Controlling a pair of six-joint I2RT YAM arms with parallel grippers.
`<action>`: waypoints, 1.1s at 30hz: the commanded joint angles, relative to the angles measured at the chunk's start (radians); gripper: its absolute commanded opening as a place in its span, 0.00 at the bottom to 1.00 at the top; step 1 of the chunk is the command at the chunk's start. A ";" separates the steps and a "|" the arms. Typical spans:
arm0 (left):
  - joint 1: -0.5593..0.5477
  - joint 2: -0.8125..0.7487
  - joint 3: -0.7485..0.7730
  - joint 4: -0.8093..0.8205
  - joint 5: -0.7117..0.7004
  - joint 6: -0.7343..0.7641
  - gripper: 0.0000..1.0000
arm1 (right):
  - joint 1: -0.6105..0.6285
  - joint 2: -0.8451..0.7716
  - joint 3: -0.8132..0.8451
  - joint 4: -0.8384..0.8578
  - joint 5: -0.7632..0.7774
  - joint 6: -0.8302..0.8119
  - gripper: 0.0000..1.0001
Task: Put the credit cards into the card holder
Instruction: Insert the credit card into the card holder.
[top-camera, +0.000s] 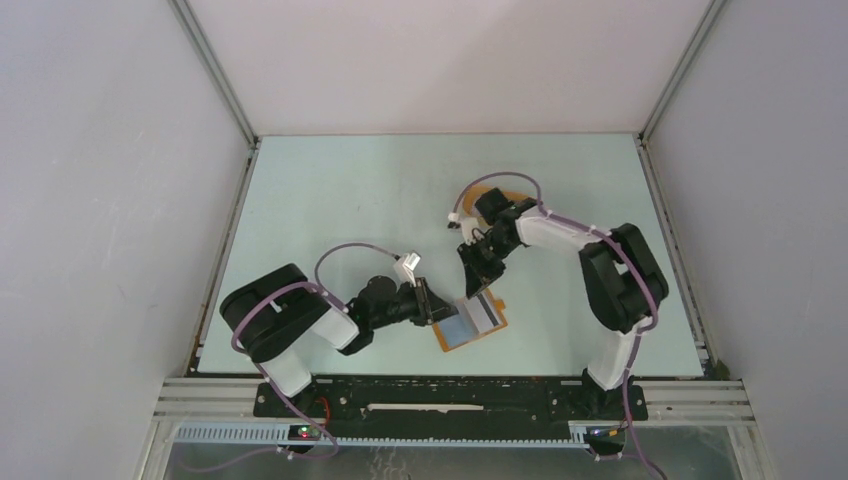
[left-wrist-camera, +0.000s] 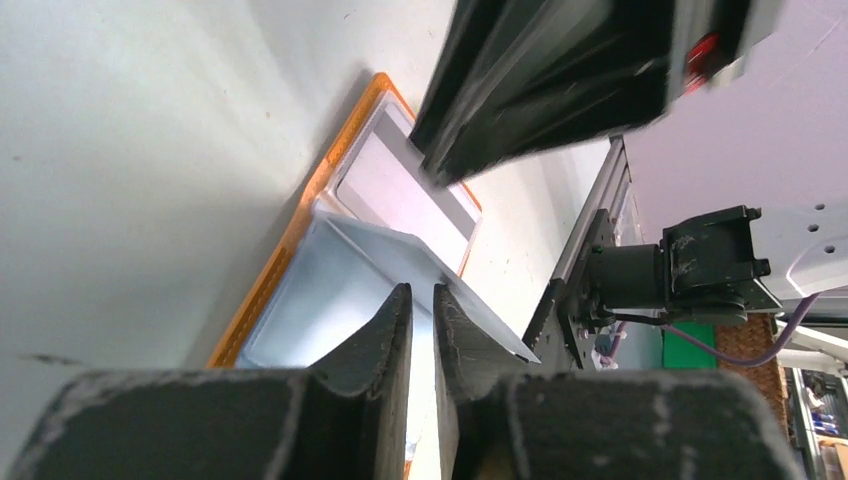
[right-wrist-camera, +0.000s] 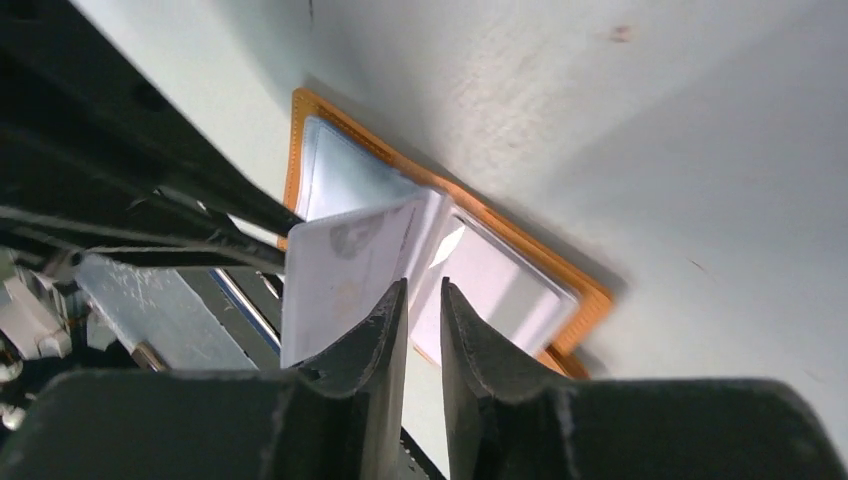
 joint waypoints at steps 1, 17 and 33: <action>-0.007 -0.004 0.073 -0.053 0.024 0.047 0.18 | -0.101 -0.146 0.036 -0.022 -0.046 -0.033 0.27; -0.018 0.073 0.247 -0.218 0.044 0.108 0.22 | -0.255 -0.324 0.005 -0.004 -0.171 -0.084 0.27; -0.019 -0.344 0.240 -0.602 -0.117 0.368 0.30 | -0.293 -0.398 -0.003 0.080 -0.011 -0.130 0.35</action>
